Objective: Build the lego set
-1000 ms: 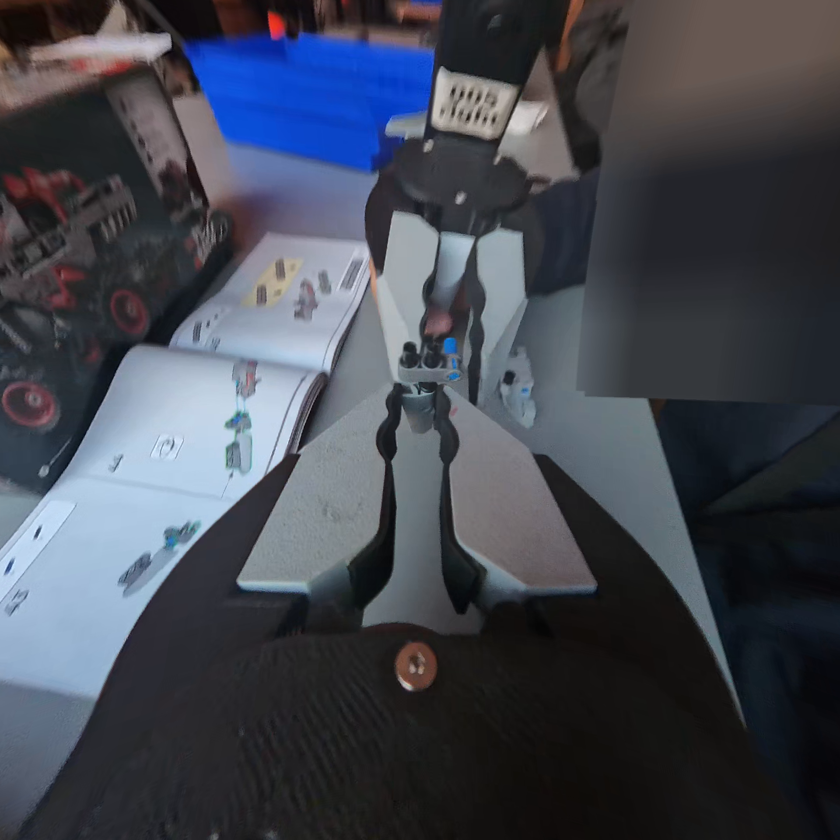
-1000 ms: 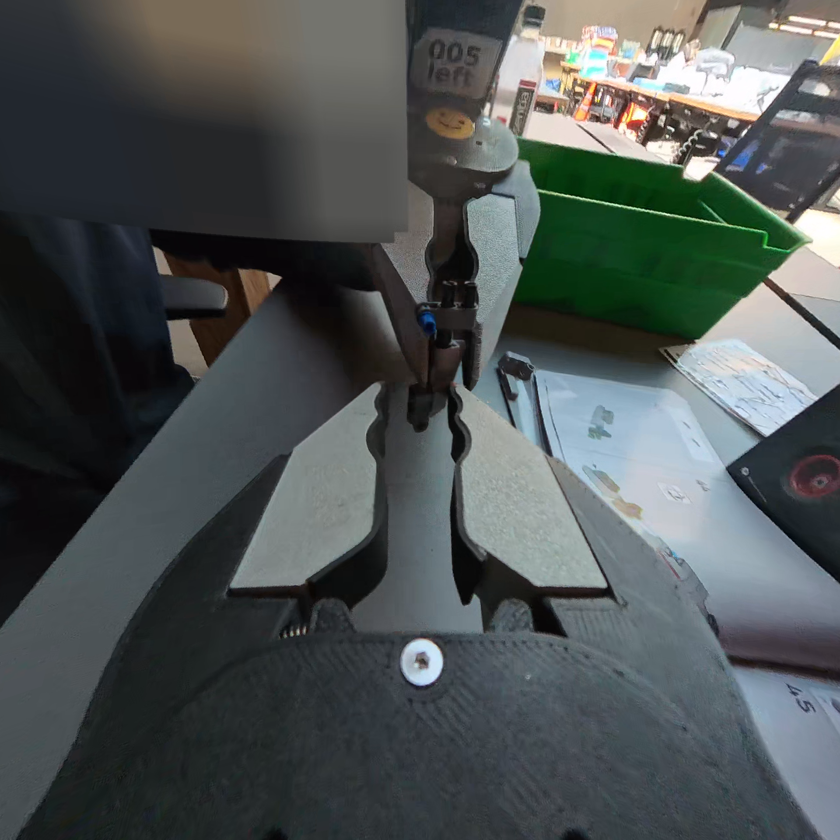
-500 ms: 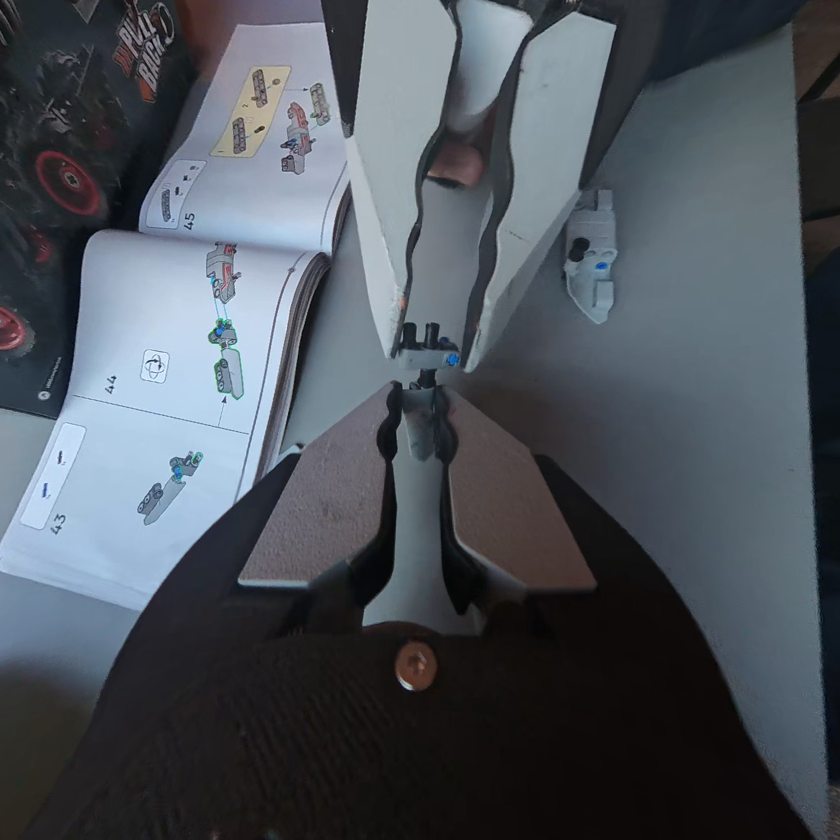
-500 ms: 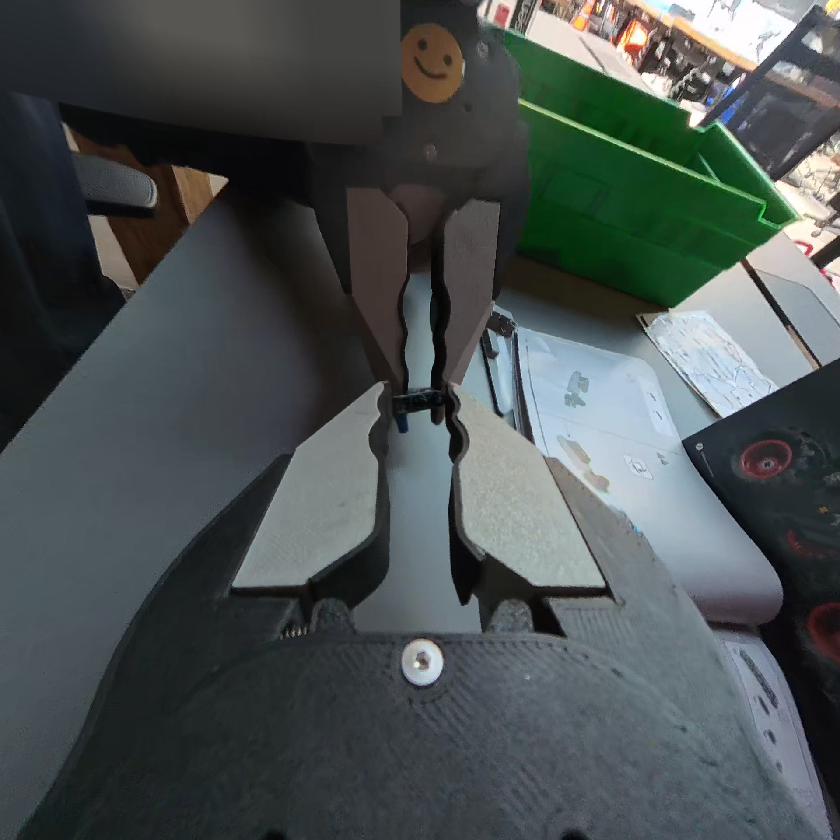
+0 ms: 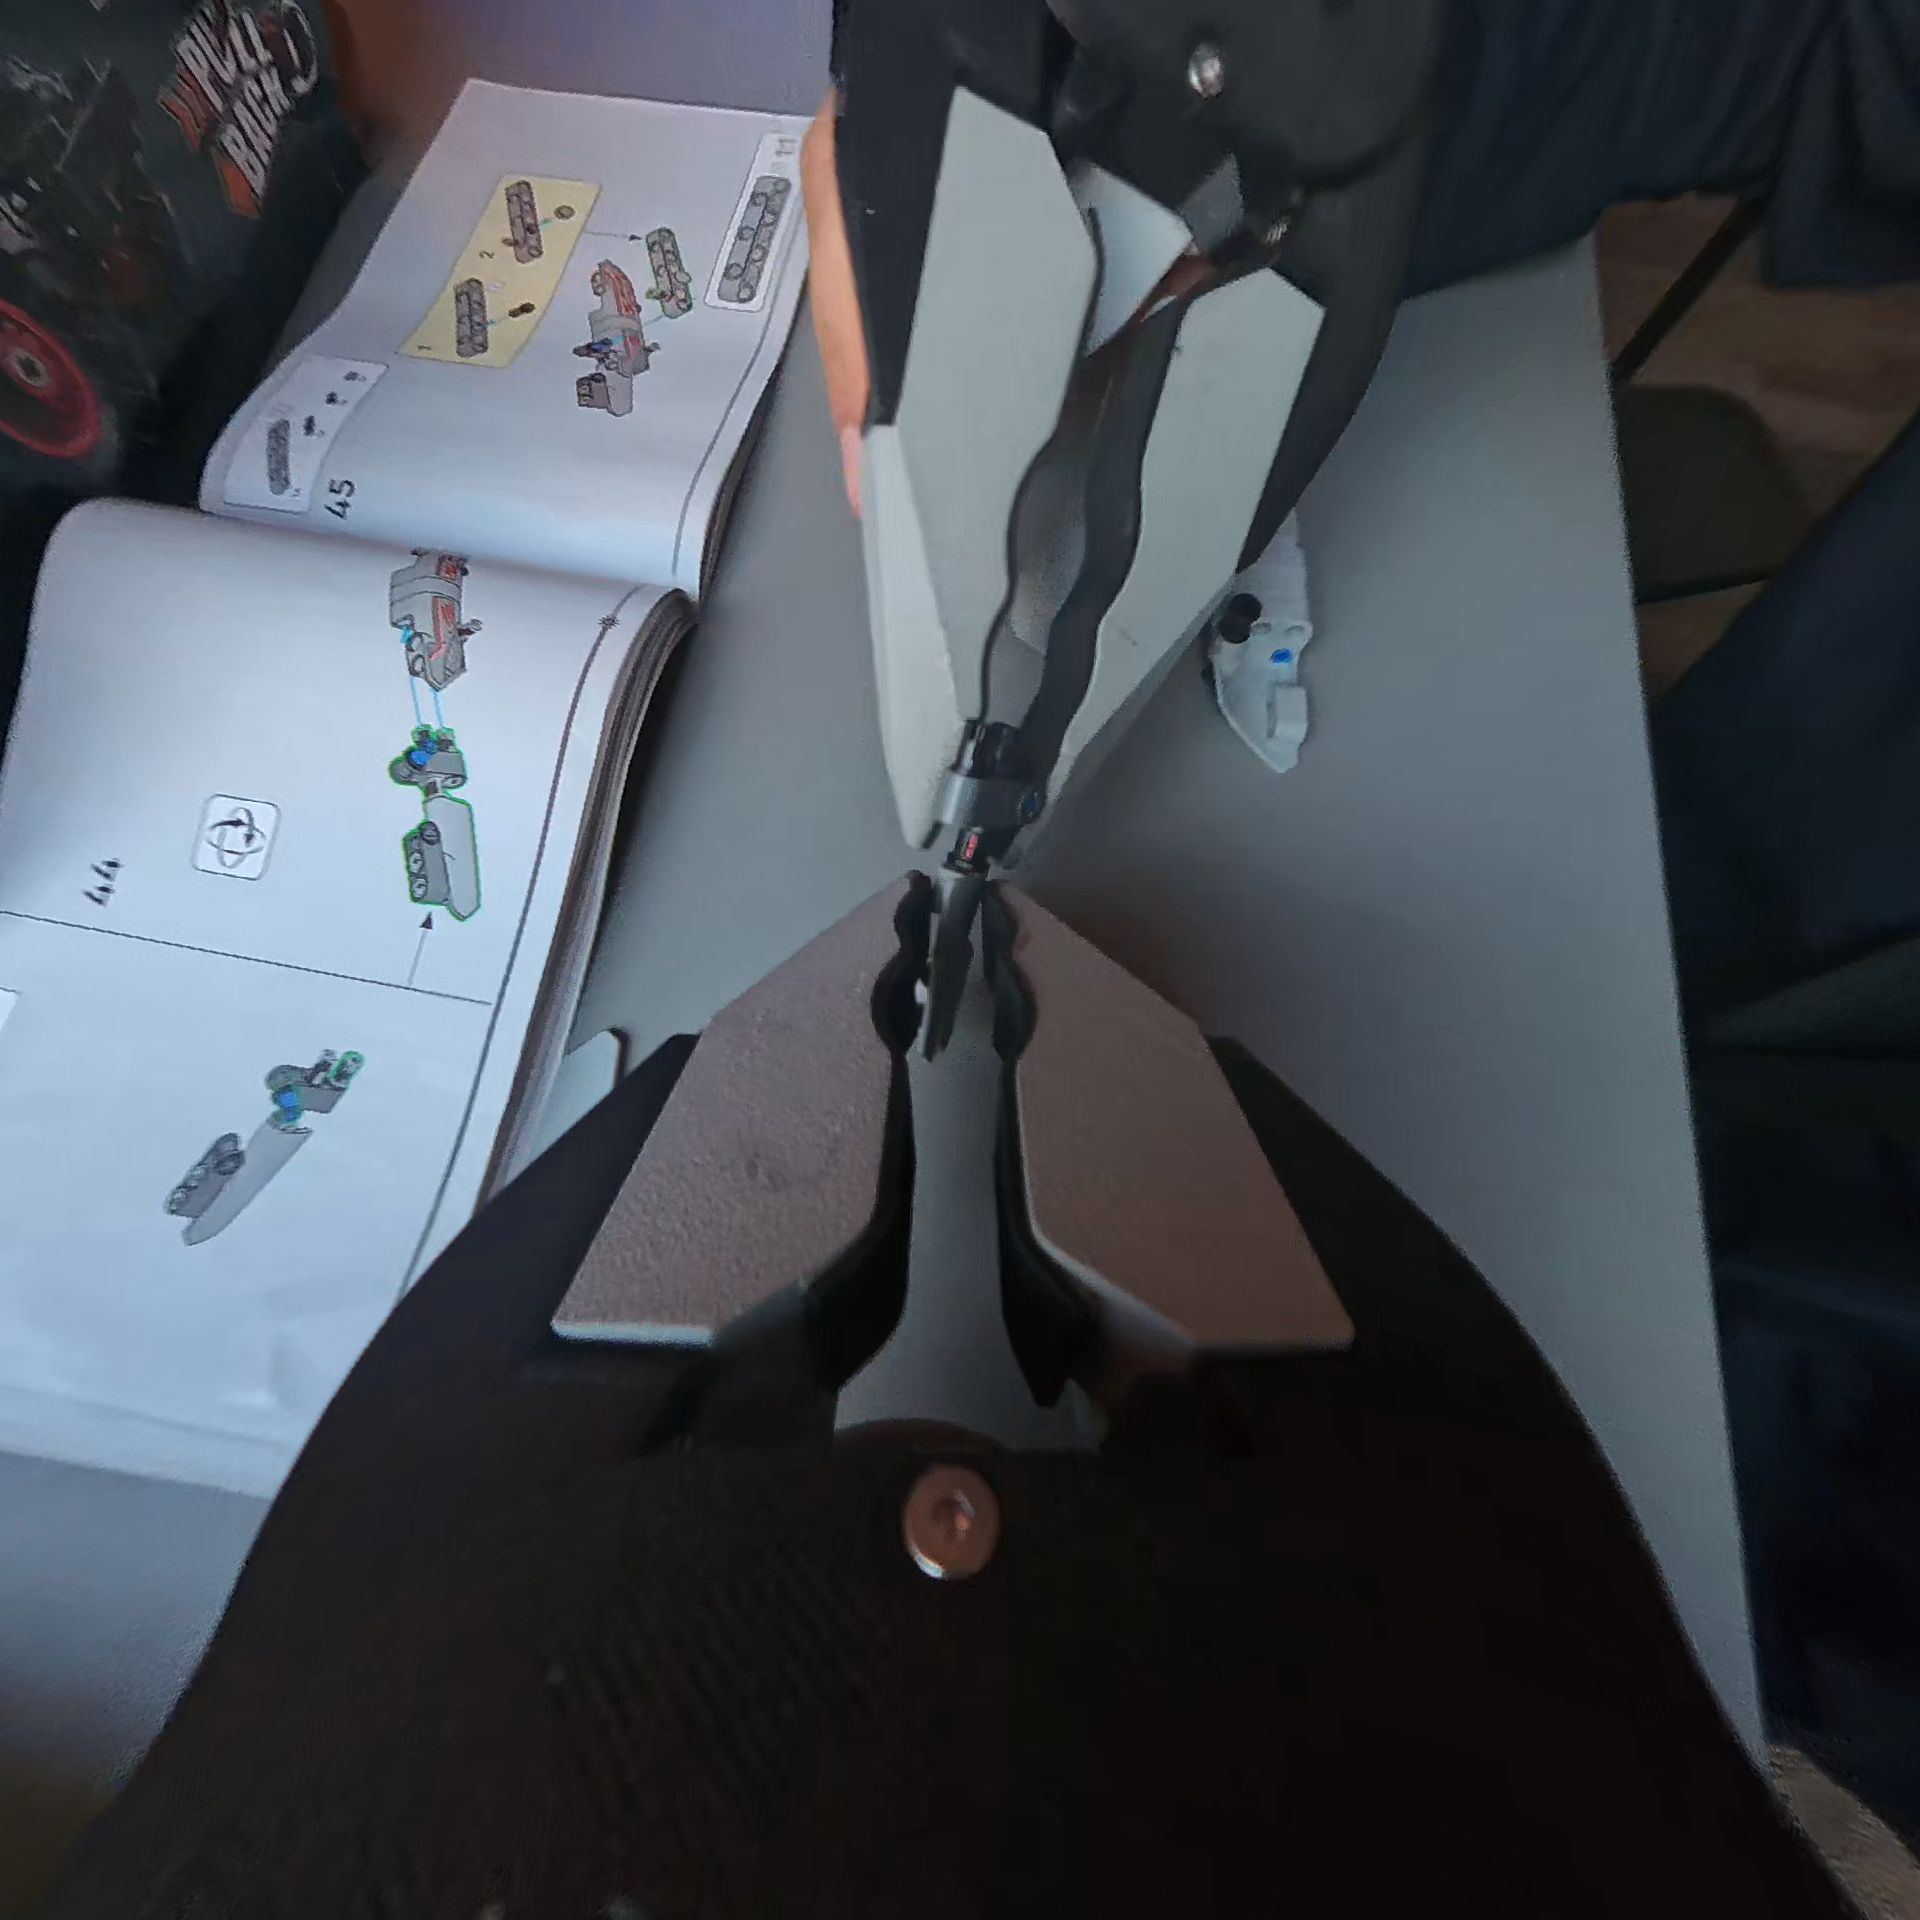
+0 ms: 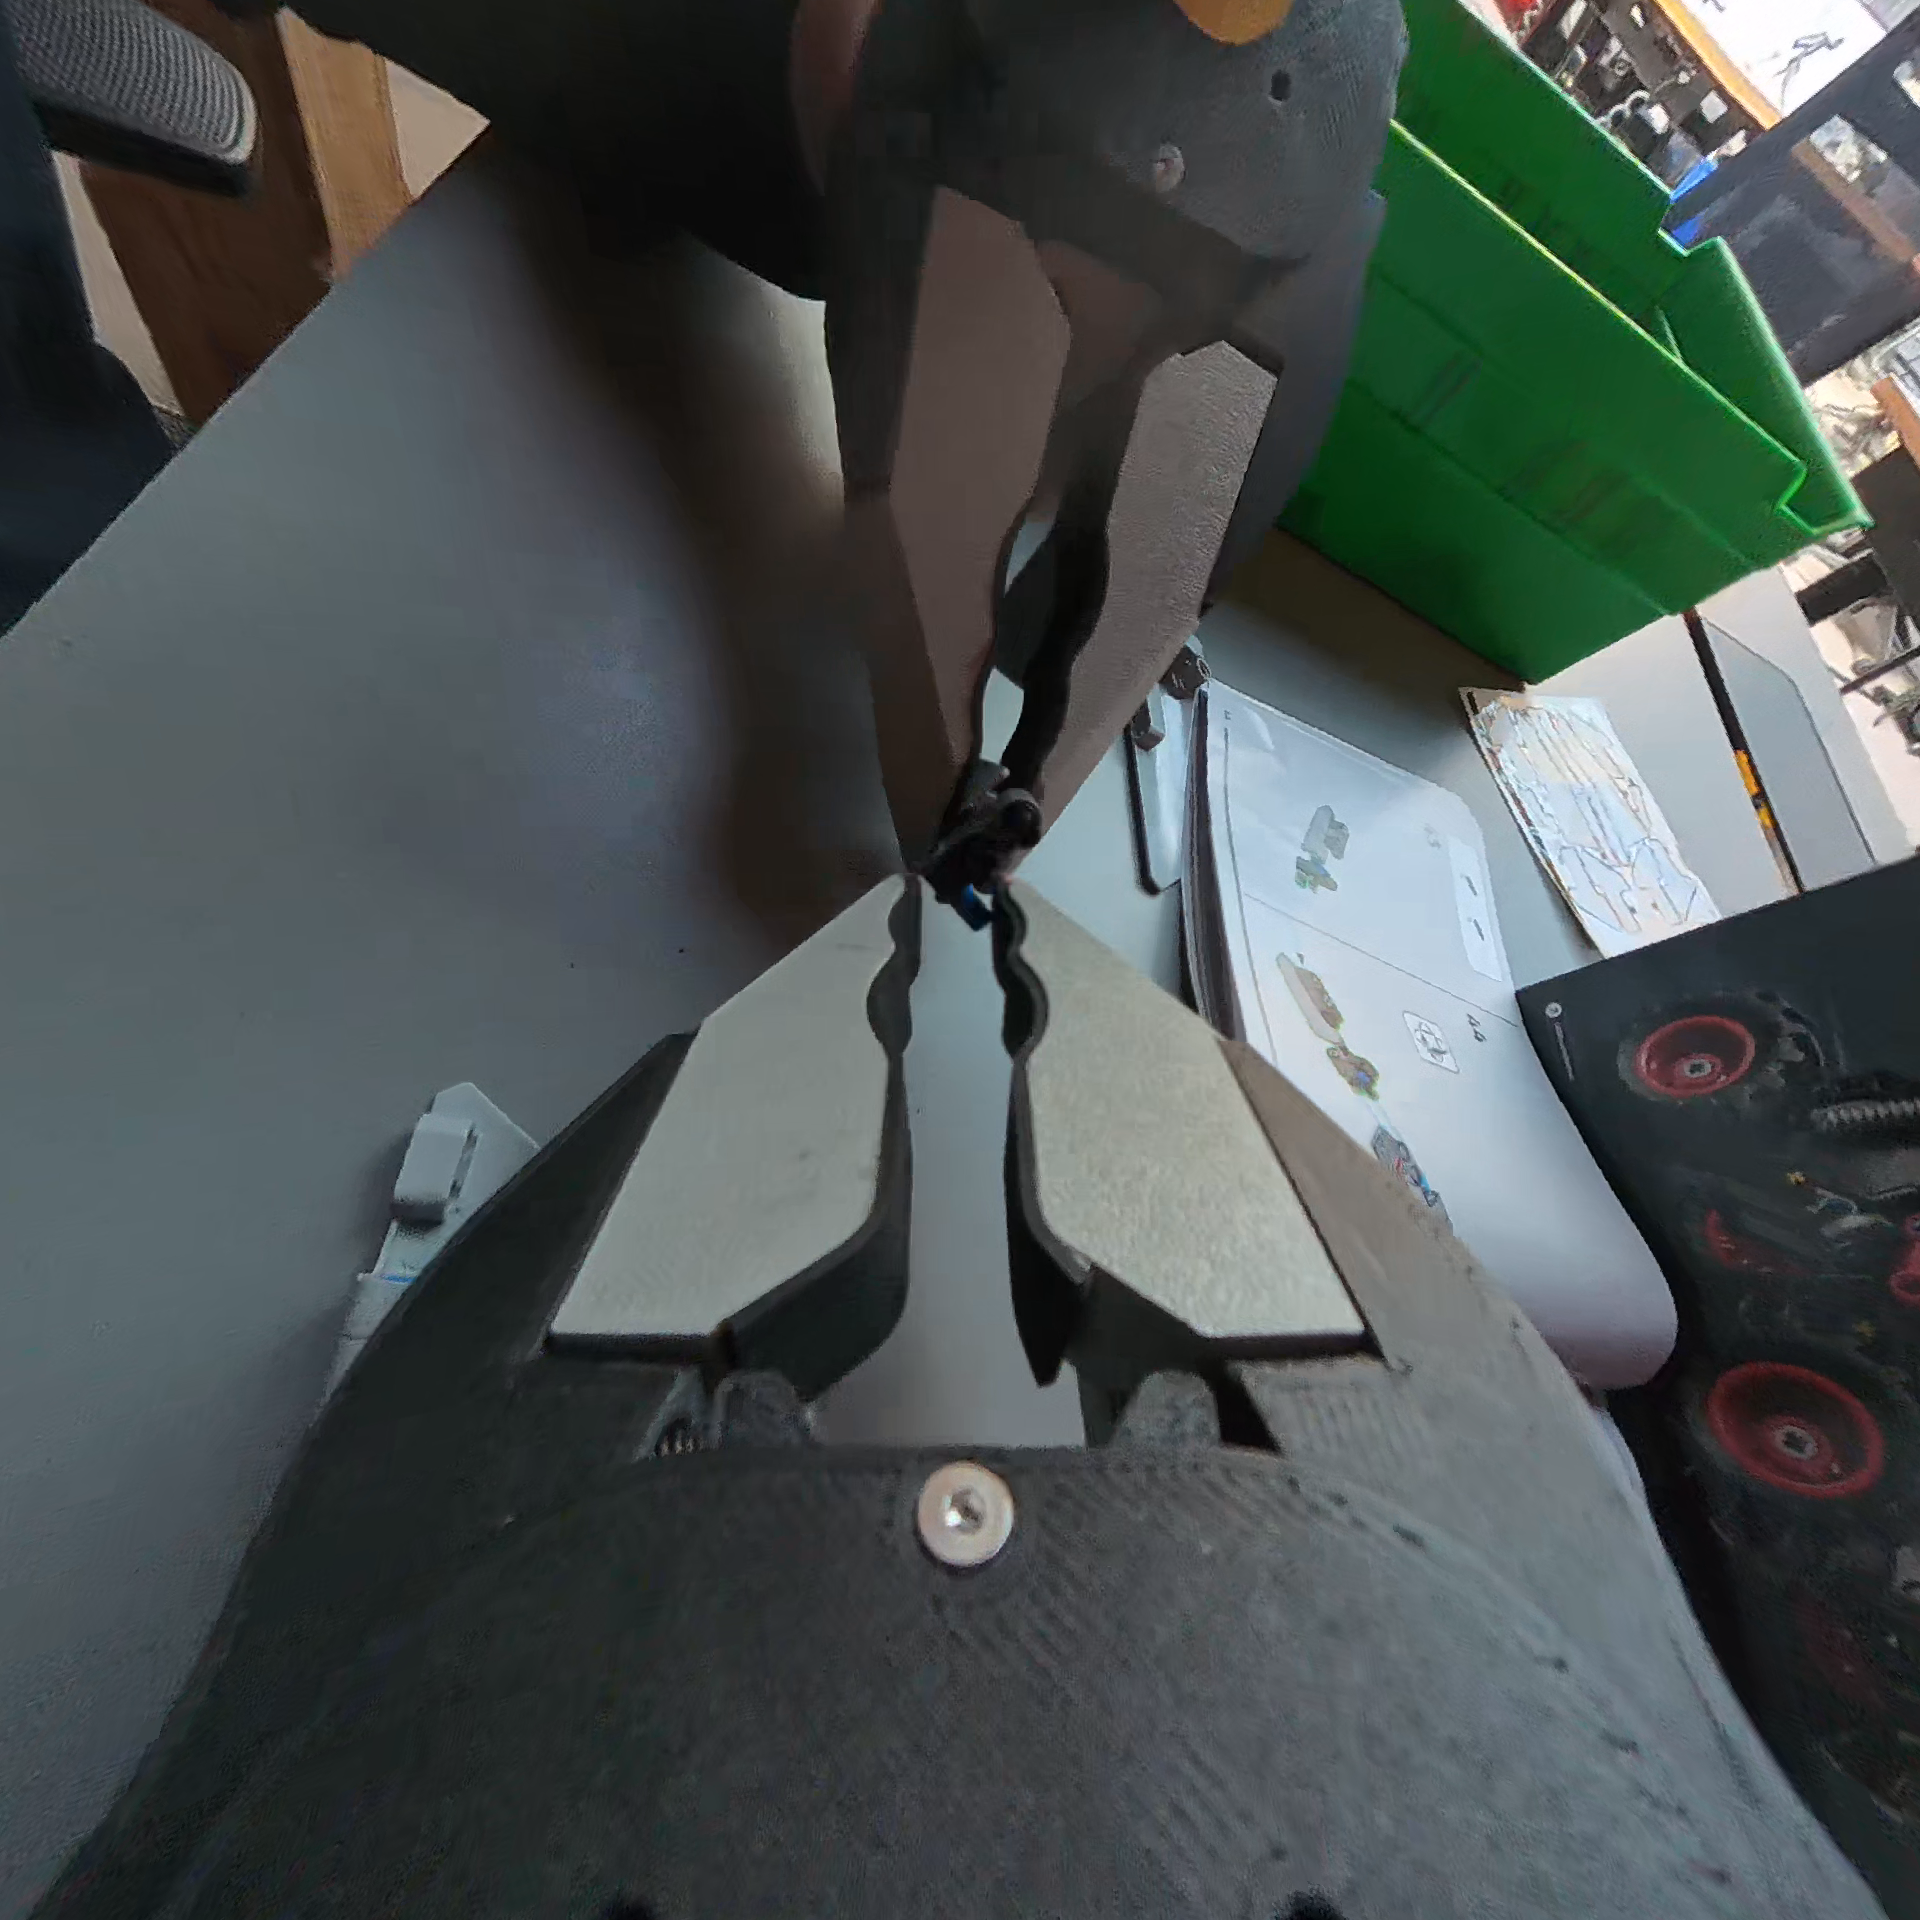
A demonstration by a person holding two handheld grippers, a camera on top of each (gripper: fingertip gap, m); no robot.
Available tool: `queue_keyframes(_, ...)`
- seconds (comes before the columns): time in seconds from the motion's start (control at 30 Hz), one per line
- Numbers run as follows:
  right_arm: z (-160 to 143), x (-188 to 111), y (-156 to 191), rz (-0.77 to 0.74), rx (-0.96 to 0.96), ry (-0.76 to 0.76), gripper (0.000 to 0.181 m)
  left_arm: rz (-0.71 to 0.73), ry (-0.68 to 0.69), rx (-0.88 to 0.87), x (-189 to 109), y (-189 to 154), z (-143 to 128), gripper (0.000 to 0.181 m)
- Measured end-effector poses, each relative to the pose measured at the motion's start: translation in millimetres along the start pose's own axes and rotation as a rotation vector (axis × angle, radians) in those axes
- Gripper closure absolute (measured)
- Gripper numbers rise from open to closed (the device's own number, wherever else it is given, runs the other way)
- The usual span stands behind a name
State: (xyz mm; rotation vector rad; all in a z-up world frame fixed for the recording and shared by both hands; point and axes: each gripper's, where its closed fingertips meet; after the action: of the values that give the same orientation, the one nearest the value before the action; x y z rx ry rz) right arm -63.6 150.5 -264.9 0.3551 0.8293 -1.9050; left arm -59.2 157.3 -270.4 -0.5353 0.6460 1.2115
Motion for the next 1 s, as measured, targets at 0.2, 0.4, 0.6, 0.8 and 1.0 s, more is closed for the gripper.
queue_keyframes(0.2, -5.9, -0.4, 0.8, 0.021, 0.026, 0.025, 0.174, -0.071, 0.007, -0.089, 2.1, 0.5, -6.0, 0.176)
queue_keyframes(0.4, 1.9, -6.2, 0.4, 0.069, 0.115, -0.035, 0.159, -0.114, -0.006, -0.132, 2.5, -0.7, -4.8, 0.176)
queue_keyframes(0.6, 4.4, -5.5, -3.2, 0.096, 0.218, -0.045, 0.176, -0.134, 0.008, -0.136, 4.7, -3.9, -6.1, 0.175)
queue_keyframes(0.8, -5.6, -8.1, -11.0, 0.18, 0.448, -0.028, 0.176, -0.129, -0.073, -0.184, -13.4, 9.5, 0.8, 0.177)
queue_keyframes(1.0, -3.8, -22.7, -28.0, 0.356, 0.856, -0.186, 0.177, -0.104, -0.075, -0.182, -23.4, 17.5, -1.7, 0.169)
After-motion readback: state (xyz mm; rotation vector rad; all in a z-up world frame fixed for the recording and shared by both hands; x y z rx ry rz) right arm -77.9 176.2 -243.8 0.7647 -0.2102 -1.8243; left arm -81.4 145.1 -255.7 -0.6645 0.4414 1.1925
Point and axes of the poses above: each gripper's, where its closed fingertips meet, x out along the fingers, z out of its top, y = z × x across the jaws, and after that the axes turned 6 degrees about y, right-handed
